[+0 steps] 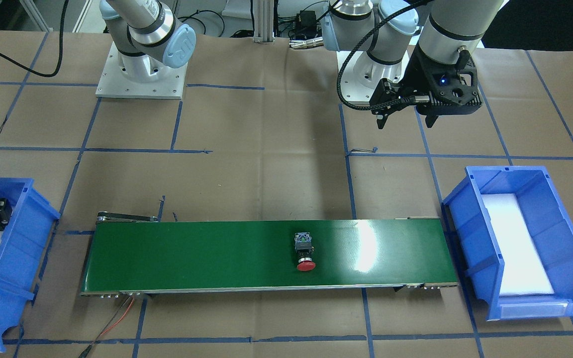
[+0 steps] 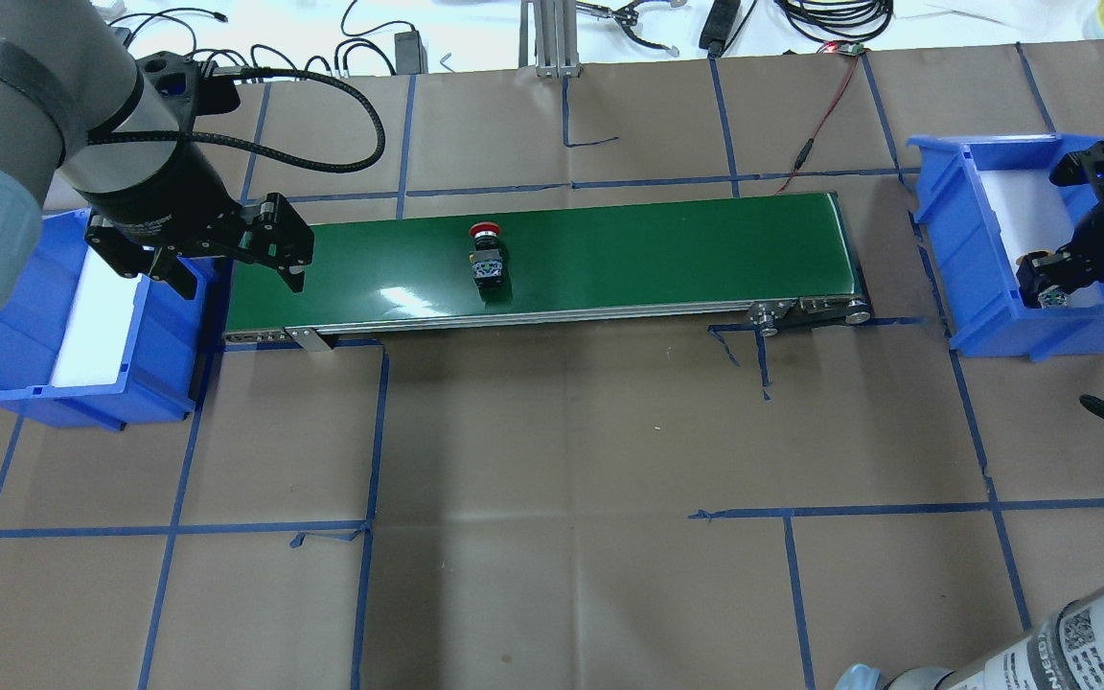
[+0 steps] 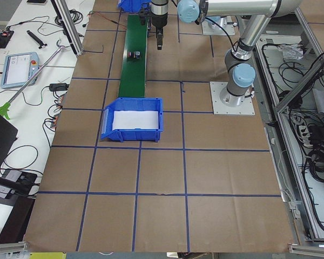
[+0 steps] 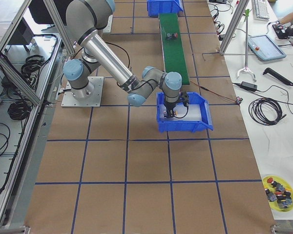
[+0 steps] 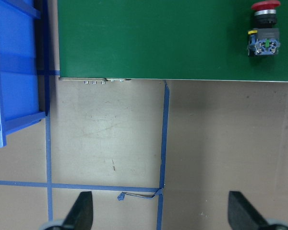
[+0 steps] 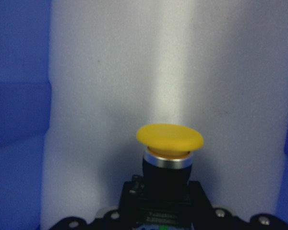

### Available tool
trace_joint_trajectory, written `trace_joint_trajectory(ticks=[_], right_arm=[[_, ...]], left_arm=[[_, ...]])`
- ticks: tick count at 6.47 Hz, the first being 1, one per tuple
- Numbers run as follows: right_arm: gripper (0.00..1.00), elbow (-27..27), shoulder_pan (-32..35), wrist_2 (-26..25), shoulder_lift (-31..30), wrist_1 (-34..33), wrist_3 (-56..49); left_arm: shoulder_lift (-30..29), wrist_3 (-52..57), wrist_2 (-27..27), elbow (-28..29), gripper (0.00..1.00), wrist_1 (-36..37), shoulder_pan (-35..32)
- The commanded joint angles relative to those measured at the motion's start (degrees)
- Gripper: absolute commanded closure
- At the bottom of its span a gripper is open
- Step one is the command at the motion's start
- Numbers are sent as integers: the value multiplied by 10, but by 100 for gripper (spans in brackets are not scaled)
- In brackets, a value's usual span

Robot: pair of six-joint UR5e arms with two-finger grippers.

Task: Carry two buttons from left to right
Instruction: 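Lower the yellow button into the bin and open the right gripper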

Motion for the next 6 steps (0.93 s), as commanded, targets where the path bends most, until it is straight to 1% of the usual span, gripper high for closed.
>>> trace_joint_trajectory(ticks=[1, 2, 3, 4, 5, 6], right_arm=[[24, -1, -1, 1, 4, 0, 6], [10, -3, -1, 1, 5, 1, 7], [3, -6, 0, 2, 2, 2, 10], [1, -9, 1, 3, -4, 4, 23], [1, -36, 1, 10, -24, 18, 28], [1, -57, 3, 10, -60, 42, 28]], left_arm=[[1, 1, 0, 0, 0, 0, 0], [1, 0, 0, 0, 0, 0, 0], [1, 1, 0, -1, 0, 0, 0], [1, 0, 0, -1, 0, 0, 0], [1, 0, 0, 0, 0, 0, 0], [1, 0, 0, -1, 0, 0, 0]])
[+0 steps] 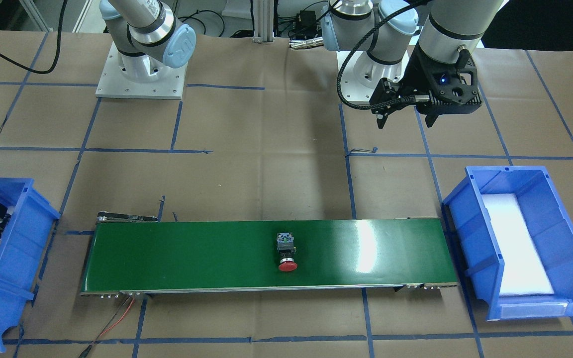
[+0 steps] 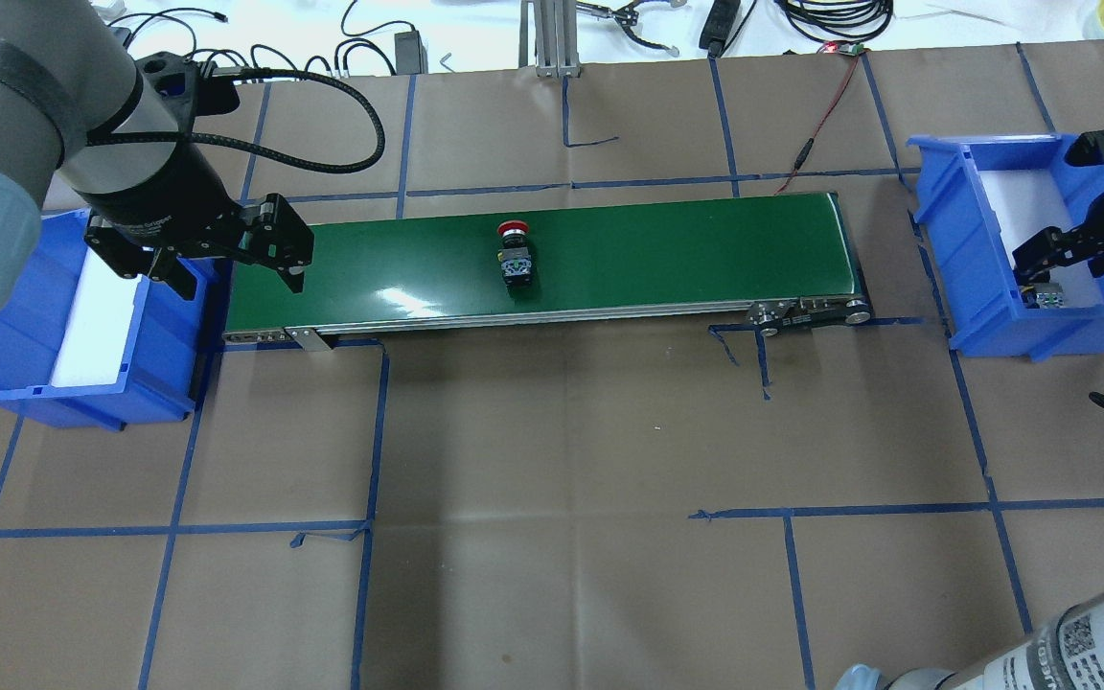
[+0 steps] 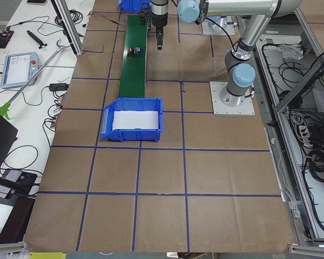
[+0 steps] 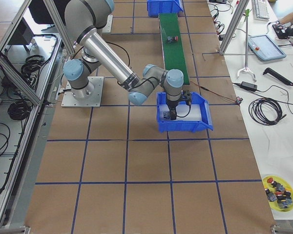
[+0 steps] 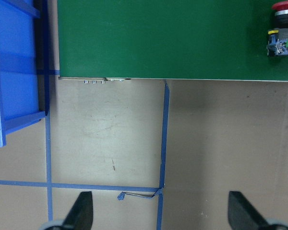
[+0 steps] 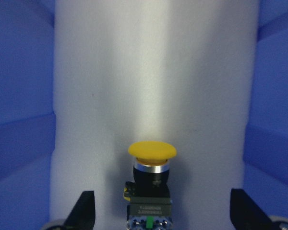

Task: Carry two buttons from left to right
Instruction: 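Lower the yellow button into the bin and open the right gripper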

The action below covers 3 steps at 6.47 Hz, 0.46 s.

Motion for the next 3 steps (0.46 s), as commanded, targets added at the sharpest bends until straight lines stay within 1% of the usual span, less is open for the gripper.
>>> trace_joint_trajectory(ticks=[1, 2, 3], right_arm=[[0, -43, 15, 25, -66, 33, 39], [0, -67, 58, 69, -72, 40, 75], [0, -80, 124, 70, -72, 91, 157]], left_arm=[[0, 0, 0, 1, 0, 0, 0], [0, 0, -1, 0, 0, 0, 0], [0, 0, -1, 1, 0, 0, 0]])
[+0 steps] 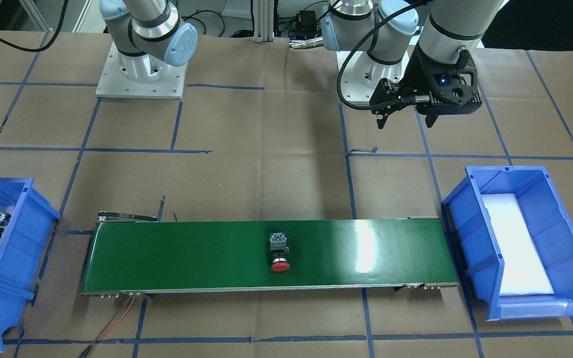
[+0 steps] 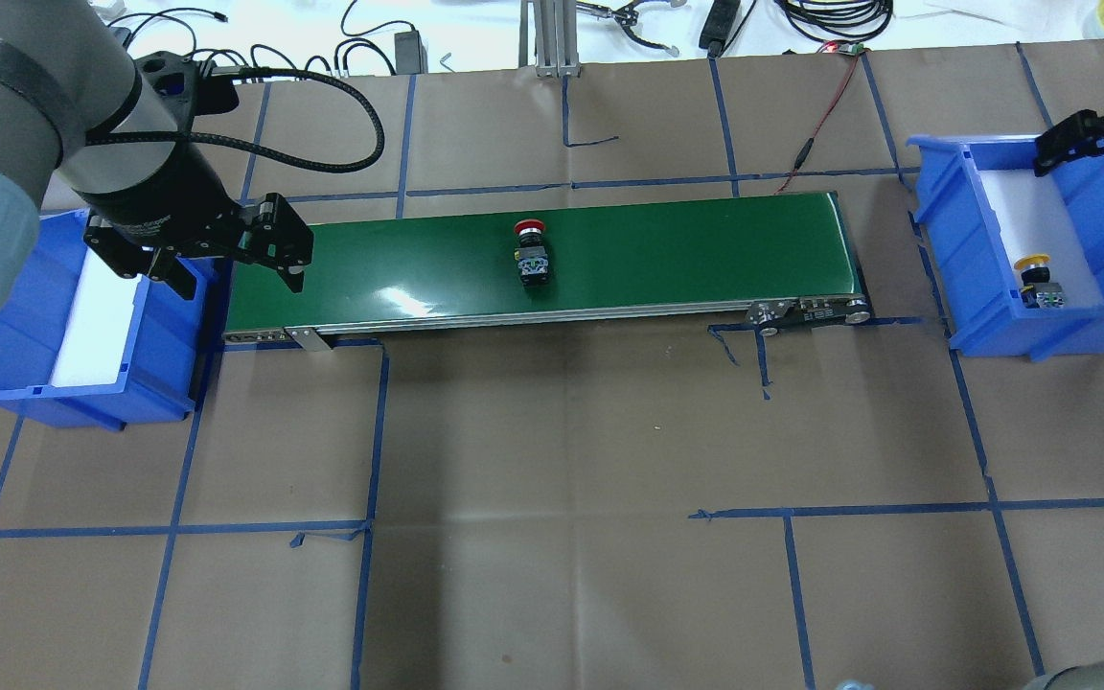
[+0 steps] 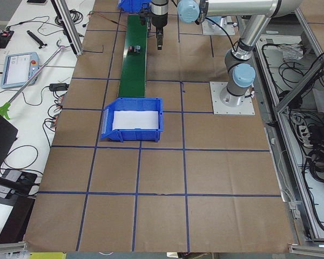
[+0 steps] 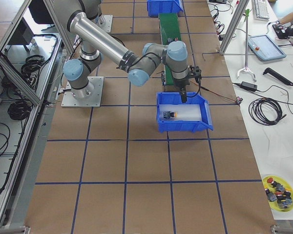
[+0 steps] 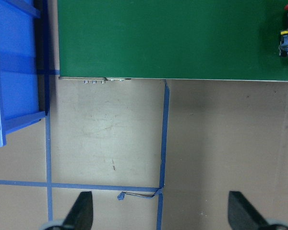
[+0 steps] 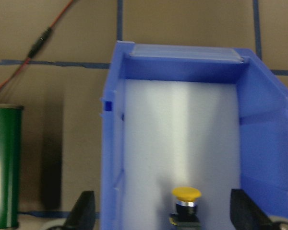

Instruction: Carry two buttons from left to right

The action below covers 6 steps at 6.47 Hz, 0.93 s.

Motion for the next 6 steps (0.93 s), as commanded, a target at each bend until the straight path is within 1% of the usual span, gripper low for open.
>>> trace_joint_trajectory(ticks=[1, 2, 3, 4, 5, 6], right_arm=[[0, -23, 105, 7, -5, 52, 140], [0, -21, 133, -9, -8, 52, 150], [0, -21, 157, -37, -10, 72, 152], [0, -23, 171, -34, -10, 111, 211], [0, -23, 203, -39, -10, 111, 235], [0, -23, 225, -55, -9, 111, 264]], left_arm=[[0, 0, 0, 0, 0, 0, 0], [0, 0, 0, 0, 0, 0, 0], [0, 0, 0, 0, 0, 0, 0], [0, 0, 0, 0, 0, 0, 0], [0, 0, 1, 0, 0, 0, 0], [1, 0, 1, 0, 0, -1, 0]])
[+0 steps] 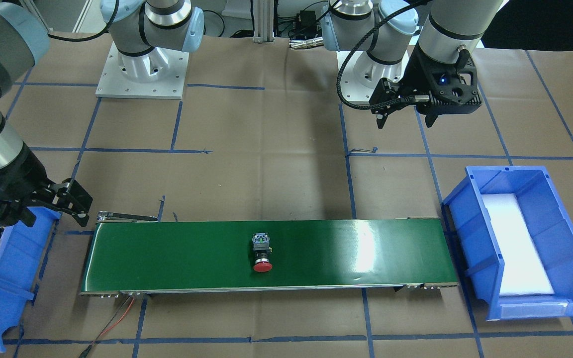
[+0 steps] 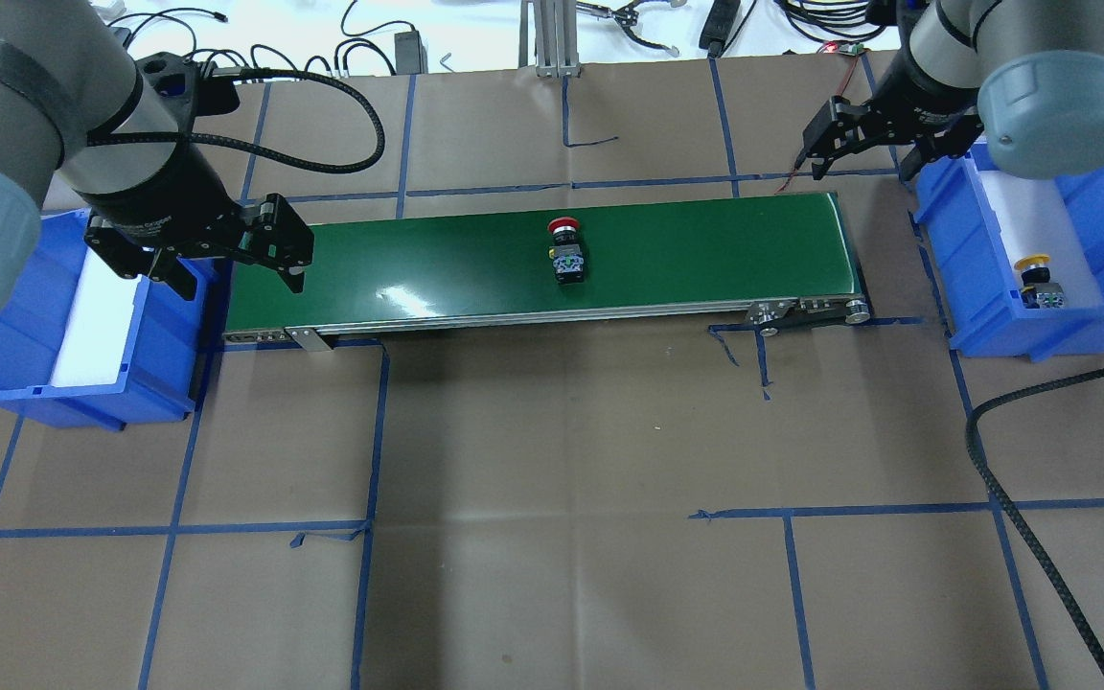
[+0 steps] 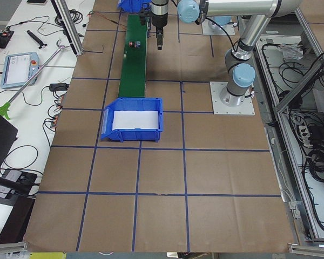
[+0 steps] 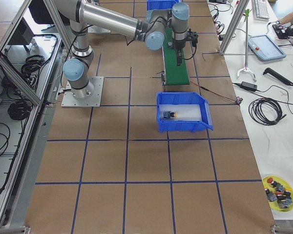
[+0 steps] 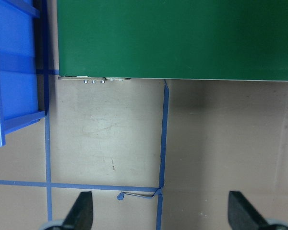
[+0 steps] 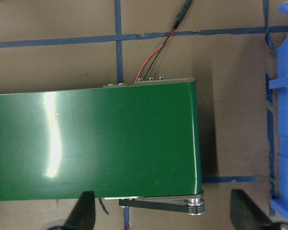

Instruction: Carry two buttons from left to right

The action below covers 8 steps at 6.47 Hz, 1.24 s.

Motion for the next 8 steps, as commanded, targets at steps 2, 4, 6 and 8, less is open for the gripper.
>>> trace_joint_trajectory(ticks=[2, 4, 6, 8], right_arm=[[0, 1, 27, -13, 5, 1, 30], [0, 4, 27, -15, 9, 2, 28], [0, 4, 27, -11, 12, 2, 28], [0, 6, 27, -6, 13, 1, 27]], left_arm=[[0, 0, 0, 0, 0, -1, 0], [1, 0, 0, 0, 0, -1, 0], [1, 0, 0, 0, 0, -1, 0], [2, 0, 0, 0, 0, -1, 0]])
